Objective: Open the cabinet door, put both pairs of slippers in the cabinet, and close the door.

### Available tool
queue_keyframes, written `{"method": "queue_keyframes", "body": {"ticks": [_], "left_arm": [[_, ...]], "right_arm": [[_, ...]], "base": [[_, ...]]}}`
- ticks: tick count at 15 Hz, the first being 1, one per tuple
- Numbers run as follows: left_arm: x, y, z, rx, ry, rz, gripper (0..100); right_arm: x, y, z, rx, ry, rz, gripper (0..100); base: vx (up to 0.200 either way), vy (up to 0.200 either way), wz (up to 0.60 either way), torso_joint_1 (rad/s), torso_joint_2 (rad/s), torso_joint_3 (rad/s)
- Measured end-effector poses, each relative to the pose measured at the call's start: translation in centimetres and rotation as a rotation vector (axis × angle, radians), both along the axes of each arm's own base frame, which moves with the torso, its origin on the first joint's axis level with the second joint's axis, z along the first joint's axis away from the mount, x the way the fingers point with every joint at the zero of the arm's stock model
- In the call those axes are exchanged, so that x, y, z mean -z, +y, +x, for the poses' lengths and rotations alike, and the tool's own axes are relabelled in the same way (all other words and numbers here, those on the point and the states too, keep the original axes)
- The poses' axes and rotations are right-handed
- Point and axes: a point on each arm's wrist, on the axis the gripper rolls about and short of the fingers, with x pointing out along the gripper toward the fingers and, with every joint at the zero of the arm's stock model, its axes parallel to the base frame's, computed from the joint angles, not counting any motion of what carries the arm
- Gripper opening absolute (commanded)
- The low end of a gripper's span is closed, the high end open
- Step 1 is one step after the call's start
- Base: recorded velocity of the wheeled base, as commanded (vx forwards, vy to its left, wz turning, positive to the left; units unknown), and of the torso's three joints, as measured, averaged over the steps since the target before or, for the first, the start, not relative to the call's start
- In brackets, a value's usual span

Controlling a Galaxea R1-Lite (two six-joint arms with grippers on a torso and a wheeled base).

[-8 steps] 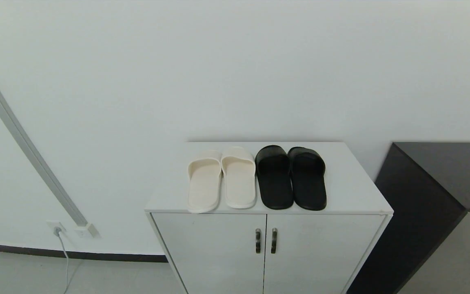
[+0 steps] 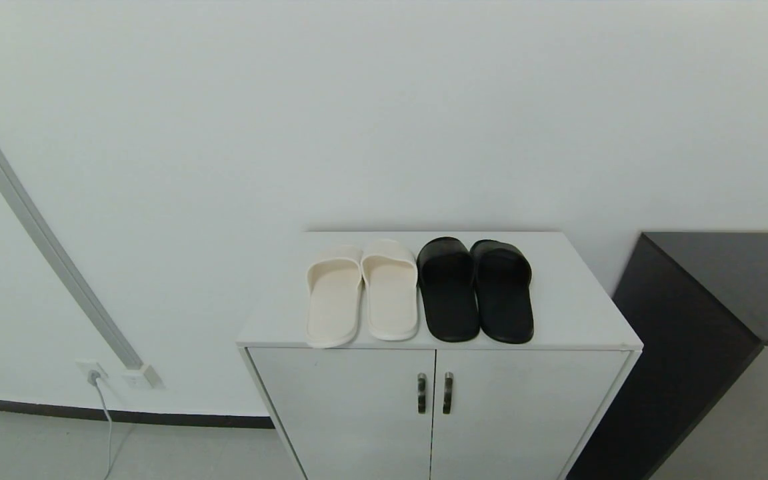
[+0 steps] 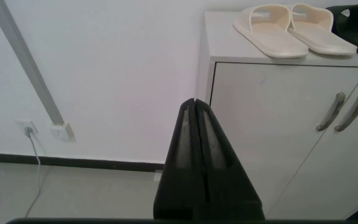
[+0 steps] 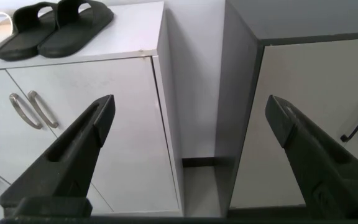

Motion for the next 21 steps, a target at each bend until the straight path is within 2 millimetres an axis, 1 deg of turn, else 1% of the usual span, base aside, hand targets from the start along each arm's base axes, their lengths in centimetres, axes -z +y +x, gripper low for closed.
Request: {"method": "queue_keyframes", "body": {"ticks": [1,2,3,5,6,7,8,10,11,13,17,19,21], "left_arm": [[0.0,0.0,0.0,0.0,0.0,0.0,0],[0.0,0.0,0.0,0.001,0.0,0.0,0],[0.0,0.0,0.0,0.001,0.0,0.0,0],[0.0,0.0,0.0,0.001,0.0,0.0,0],[0.0,0.0,0.0,0.001,0.0,0.0,0],[0.0,0.0,0.0,0.001,0.0,0.0,0],[0.0,0.0,0.0,0.001,0.0,0.0,0],[0.0,0.0,0.0,0.0,0.0,0.0,0],[0.0,0.0,0.0,0.0,0.0,0.0,0],[0.0,0.0,0.0,0.0,0.0,0.0,0],[0.0,0.0,0.0,0.001,0.0,0.0,0],[0.0,0.0,0.0,0.001,0.0,0.0,0],[0.0,0.0,0.0,0.001,0.0,0.0,0]], "right_arm": [[-0.3,0.0,-0.1,0.001,-0.008,0.004,100],[-1.2,0.0,-0.3,0.002,-0.034,0.021,100],[-3.0,0.0,-0.7,-0.004,-0.062,0.044,100],[-7.3,-0.1,-1.8,-0.025,-0.112,0.053,100],[-8.8,-0.1,-1.9,-0.041,-0.117,0.05,100],[-9.5,-0.1,-1.6,-0.058,-0.102,0.046,100],[-9.3,0.0,-0.7,-0.08,-0.055,0.043,100],[-8.0,0.2,1.7,-0.126,0.054,0.043,100],[-7.7,0.2,2.8,-0.144,0.081,0.044,100],[-7.6,0.4,4.8,-0.174,0.124,0.047,100],[-9.2,1.4,9.6,-0.243,0.16,0.07,100],[-9.9,2.8,11.8,-0.288,0.202,0.084,100],[-10.8,5.0,13.8,-0.316,0.221,0.101,100]], "base": [[0.0,0.0,0.0,0.0,0.0,0.0],[0.0,0.0,0.0,0.0,0.0,0.0],[0.0,0.0,0.0,0.0,0.0,0.0],[0.0,0.0,0.0,0.0,0.0,0.0],[0.0,0.0,0.0,0.0,0.0,0.0],[0.0,0.0,0.0,0.0,0.0,0.0],[0.0,0.0,0.0,0.0,0.0,0.0],[0.0,0.0,0.0,0.0,0.0,0.0],[0.0,0.0,0.0,0.0,0.0,0.0],[0.0,0.0,0.0,0.0,0.0,0.0],[0.0,0.0,0.0,0.0,0.0,0.0],[0.0,0.0,0.0,0.0,0.0,0.0],[0.0,0.0,0.0,0.0,0.0,0.0]]}}
